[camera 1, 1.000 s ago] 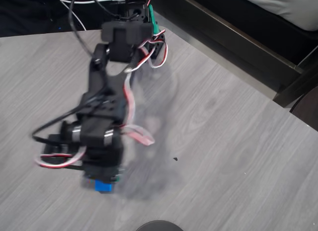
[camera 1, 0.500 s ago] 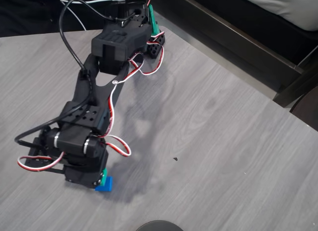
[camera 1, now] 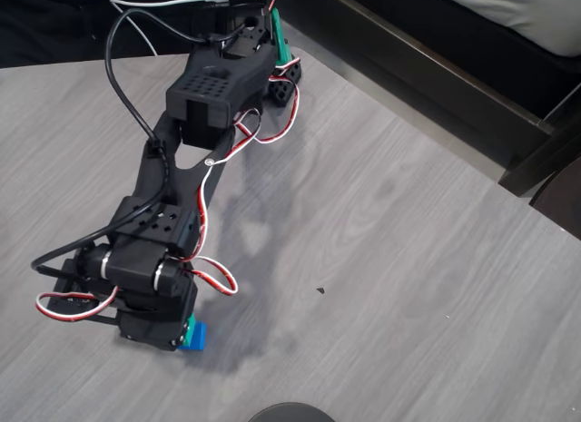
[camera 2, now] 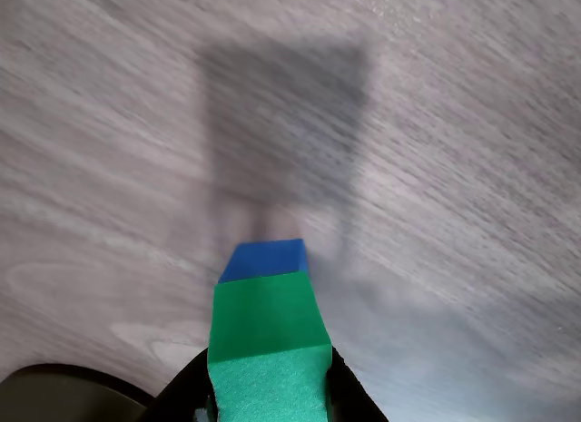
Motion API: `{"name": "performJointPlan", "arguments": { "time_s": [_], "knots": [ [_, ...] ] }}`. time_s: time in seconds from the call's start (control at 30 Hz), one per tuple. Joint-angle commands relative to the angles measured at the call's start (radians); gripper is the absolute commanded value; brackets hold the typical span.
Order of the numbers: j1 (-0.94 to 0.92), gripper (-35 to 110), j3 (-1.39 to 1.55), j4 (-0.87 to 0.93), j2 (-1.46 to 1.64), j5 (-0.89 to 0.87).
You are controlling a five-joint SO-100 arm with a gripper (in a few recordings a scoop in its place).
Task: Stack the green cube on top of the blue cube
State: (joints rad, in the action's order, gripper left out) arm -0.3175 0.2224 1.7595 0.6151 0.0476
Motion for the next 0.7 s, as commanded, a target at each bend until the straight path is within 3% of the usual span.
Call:
{"name": "performJointPlan", "arguments": {
  "time_s": [0.0, 0.67],
  "knots": [
    [0.006, 0, -0.046, 0.008, 0.006, 0.011],
    [0.031, 0, -0.055, 0.012, -0.008, 0.011]
  ]
}}
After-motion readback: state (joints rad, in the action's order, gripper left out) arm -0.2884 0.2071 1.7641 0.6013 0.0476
